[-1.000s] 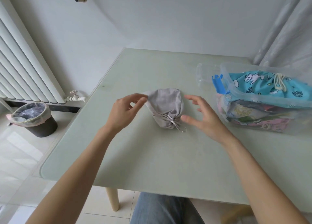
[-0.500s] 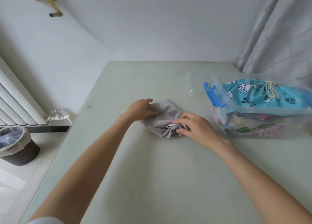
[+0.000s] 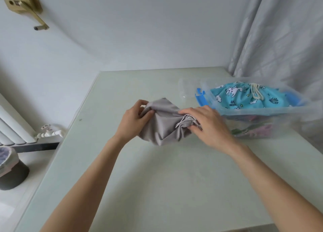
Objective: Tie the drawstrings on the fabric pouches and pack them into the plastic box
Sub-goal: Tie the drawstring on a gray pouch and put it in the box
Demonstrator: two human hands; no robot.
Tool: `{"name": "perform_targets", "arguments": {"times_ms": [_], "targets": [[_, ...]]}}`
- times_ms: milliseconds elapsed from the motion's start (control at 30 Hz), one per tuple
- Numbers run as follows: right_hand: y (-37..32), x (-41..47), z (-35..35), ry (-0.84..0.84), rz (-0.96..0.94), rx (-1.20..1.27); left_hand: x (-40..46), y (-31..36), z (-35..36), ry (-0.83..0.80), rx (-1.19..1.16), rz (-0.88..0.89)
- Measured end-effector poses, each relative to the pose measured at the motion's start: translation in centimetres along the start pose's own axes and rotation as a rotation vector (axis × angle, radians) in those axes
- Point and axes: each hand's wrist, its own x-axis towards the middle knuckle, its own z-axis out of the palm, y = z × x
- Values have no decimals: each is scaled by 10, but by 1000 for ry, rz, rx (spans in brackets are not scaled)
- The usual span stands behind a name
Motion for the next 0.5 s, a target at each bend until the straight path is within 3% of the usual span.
{"name": "perform_targets", "arguments": {"times_ms": [100,167,300,500], "targets": [[9,-3,-50,19,51,341,10,49,9,3,-174,66],[16,-6,-82,32,53,434,23,82,20,6,-245,97],[47,-7,-127,103,65,455,47,127,41,-9,-334,165],[137,3,-166,100,157,254,88,167,110,26,-165,199]]}}
